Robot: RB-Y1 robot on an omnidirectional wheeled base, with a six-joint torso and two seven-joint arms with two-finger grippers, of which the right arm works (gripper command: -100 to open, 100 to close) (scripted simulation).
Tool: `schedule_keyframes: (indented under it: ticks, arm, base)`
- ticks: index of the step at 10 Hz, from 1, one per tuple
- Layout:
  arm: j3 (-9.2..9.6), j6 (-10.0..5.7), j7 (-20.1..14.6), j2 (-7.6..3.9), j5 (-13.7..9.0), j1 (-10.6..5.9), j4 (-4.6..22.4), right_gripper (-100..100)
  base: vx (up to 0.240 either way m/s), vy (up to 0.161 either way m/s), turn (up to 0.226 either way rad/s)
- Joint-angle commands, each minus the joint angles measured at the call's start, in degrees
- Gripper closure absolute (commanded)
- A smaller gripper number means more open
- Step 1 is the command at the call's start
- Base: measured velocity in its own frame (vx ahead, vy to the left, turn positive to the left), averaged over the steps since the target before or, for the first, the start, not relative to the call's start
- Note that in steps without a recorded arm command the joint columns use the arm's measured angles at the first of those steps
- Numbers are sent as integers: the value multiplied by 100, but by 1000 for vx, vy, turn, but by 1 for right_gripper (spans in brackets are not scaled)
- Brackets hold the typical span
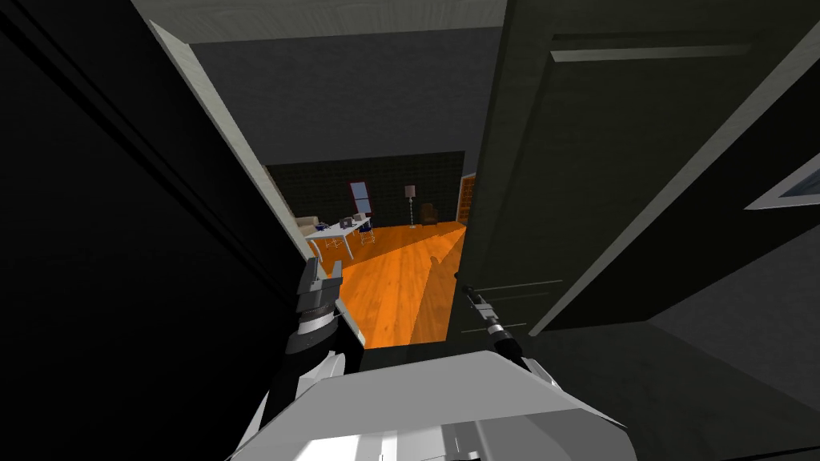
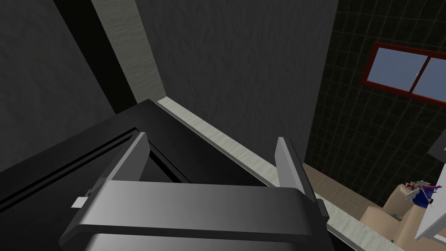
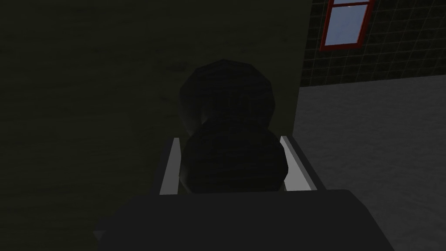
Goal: Pull the door open
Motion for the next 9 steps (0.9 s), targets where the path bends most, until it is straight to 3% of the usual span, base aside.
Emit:
schedule_keyframes:
  ticks: [1,9]
  arm:
    - [46,-6,-167,10,-63,-5,17,100]
    - [275,24,-1166,-21,-488,-96,88,100]
  base:
    - [-46,-11,28]
    - [-47,-15,42]
